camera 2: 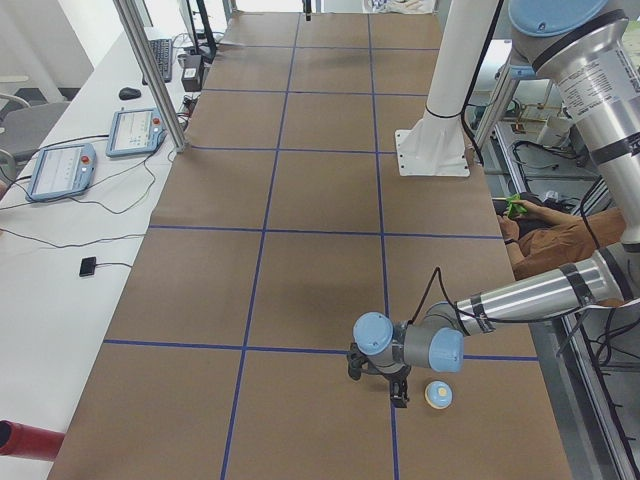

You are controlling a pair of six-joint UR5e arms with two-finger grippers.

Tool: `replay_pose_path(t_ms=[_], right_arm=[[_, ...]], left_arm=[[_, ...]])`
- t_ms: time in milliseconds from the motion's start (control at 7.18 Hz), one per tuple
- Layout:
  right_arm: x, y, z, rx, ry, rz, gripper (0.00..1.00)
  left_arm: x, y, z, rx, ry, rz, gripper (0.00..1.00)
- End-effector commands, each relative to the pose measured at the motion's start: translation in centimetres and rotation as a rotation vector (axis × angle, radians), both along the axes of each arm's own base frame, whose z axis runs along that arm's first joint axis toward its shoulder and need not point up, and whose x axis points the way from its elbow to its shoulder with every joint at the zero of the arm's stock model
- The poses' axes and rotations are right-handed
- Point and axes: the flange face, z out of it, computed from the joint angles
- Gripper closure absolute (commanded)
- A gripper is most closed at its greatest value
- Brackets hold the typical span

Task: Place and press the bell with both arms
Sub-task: 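Carry the white-and-blue bell in the left gripper toward the table centre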

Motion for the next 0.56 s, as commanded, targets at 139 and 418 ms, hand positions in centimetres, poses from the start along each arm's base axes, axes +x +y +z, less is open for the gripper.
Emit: replay_pose_path(t_ms=[139, 418], right_arm=[[-0.2, 0.0, -0.3, 0.005, -0.004, -0.003, 0.0], [-0.2, 0.0, -0.3, 0.005, -0.004, -0.003, 0.0]], left_arm=[[-0.2, 2.7, 1.0, -0.03, -0.014, 0.027, 0.0], [1.6, 2.6, 0.8, -0.017, -0.006, 0.101, 0.0]])
